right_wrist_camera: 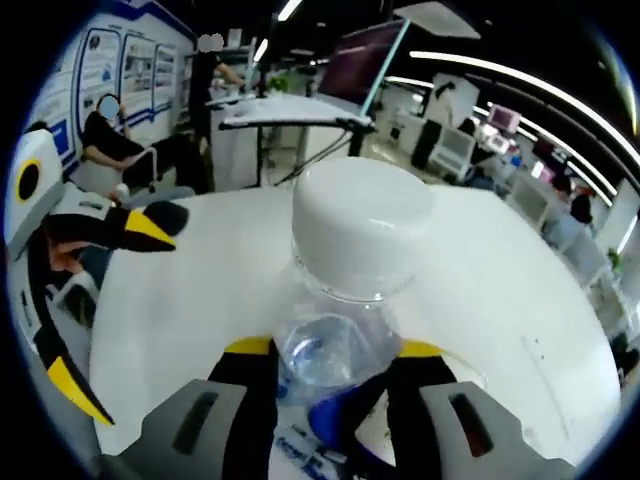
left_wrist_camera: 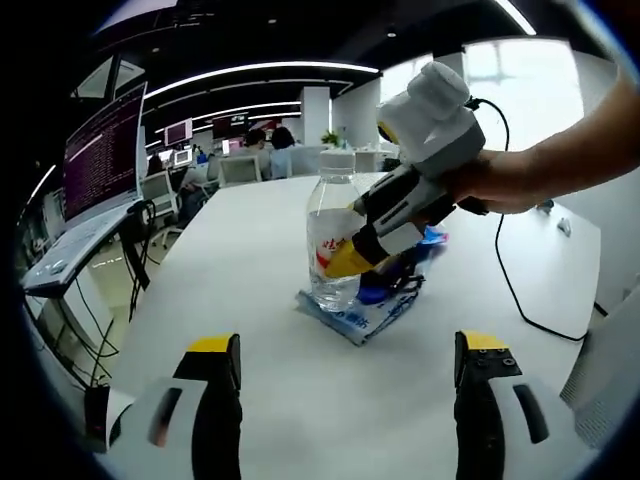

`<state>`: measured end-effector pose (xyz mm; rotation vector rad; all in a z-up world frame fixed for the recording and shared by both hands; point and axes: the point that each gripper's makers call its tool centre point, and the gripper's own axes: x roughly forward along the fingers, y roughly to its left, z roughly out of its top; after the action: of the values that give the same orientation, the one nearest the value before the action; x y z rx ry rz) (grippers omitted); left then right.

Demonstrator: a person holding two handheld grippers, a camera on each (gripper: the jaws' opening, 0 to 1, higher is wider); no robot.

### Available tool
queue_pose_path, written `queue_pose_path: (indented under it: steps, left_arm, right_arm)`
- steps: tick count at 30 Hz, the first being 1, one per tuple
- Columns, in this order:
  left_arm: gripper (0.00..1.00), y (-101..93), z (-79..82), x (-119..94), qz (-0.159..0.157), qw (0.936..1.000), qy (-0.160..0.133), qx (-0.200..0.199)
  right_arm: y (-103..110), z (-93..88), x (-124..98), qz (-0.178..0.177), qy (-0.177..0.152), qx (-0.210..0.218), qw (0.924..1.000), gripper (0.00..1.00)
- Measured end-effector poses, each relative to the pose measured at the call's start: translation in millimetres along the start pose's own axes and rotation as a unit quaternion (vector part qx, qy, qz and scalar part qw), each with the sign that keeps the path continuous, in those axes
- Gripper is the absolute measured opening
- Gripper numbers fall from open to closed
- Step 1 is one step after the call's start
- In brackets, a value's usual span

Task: Arrange the tabletop items into an orderly group along one side of the table until the central work area is clear of visible clutter.

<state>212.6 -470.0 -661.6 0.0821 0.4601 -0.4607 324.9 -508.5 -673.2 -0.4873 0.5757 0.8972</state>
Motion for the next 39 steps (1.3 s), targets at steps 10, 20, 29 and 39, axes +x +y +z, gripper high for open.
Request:
queue_pose_path:
  steps: [10, 20, 29, 39]
  left_arm:
    - [0.87, 2.4, -0.1, -0.6, 0.004, 1.0, 0.001, -0.001]
    - [0.87, 4.2, 2.4, -2.2, 0.006, 0.9999, -0.006, -0.012]
    - [0.87, 3.2, 2.2, -1.9, 0.004, 0.9999, -0.005, -0.012]
    - [0.87, 4.6, 0.2, -1.7, 0.007, 0.9999, -0.001, -0.011]
  right_arm:
    - [-3.6, -1.4, -0.1, -0.047, 0.007, 0.061, 0.997, 0.39]
    - [-5.8, -1.8, 0.6, -0.018, -0.018, 0.037, 0.999, 0.4]
    - [-9.7, -0.4, 1.6, 0.032, -0.038, 0.032, 0.9983, 0.4]
    - [-6.7, 0.5, 2.2, 0.033, -0.033, 0.027, 0.9985, 0.38]
